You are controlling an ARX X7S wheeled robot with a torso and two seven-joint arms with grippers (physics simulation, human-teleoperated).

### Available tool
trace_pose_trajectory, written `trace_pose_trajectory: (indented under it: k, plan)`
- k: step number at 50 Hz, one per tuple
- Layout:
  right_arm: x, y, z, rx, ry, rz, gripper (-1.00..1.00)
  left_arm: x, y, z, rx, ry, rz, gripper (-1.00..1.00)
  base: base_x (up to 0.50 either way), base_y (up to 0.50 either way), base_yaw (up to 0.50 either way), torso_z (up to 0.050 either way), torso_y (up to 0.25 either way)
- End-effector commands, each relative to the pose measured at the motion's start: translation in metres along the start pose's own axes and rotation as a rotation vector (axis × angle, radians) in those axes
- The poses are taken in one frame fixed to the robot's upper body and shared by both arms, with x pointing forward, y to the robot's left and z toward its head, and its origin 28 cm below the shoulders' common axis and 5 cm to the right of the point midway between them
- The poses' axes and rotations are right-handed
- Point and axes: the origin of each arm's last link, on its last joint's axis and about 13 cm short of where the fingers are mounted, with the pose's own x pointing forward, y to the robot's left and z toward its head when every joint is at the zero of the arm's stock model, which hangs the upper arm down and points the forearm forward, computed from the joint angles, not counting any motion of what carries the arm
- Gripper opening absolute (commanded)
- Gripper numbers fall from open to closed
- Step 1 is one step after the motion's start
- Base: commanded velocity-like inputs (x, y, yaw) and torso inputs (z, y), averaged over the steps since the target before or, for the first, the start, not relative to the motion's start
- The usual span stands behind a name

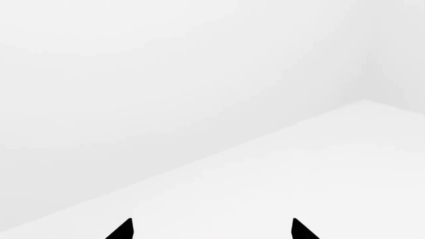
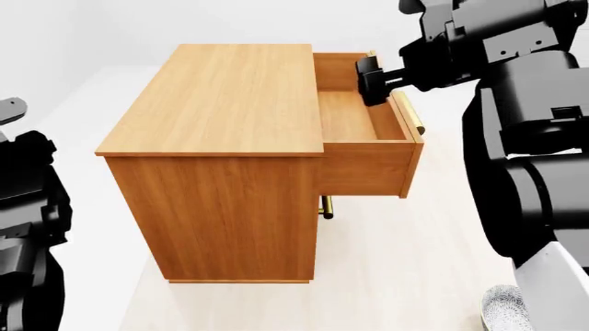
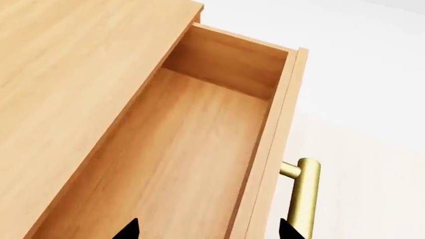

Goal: Open the top drawer of the cabinet and put the bowl in it.

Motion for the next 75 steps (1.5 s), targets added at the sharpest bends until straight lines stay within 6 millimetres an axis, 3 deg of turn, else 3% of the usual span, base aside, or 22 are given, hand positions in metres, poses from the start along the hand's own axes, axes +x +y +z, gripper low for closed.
trace_pose_trajectory:
  k: [1, 31, 75]
  plan:
    - [0.007, -0.001, -0.007, 0.003, 0.027, 0.013, 1.00, -0.001, -0.001, -0.001, 0.003, 0.001, -0.002, 1.00, 0.00, 0.00, 0.00, 0.000, 0.000]
    - [0.024, -0.005, -0.027, 0.023, 0.071, 0.011, 1.00, -0.001, 0.000, -0.003, 0.007, 0.006, 0.002, 1.00, 0.00, 0.00, 0.00, 0.000, 0.000]
    - [0.016, -0.033, -0.038, -0.071, 0.117, -0.241, 1.00, -0.002, -0.001, -0.004, 0.009, 0.007, -0.004, 1.00, 0.00, 0.00, 0.00, 0.000, 0.000]
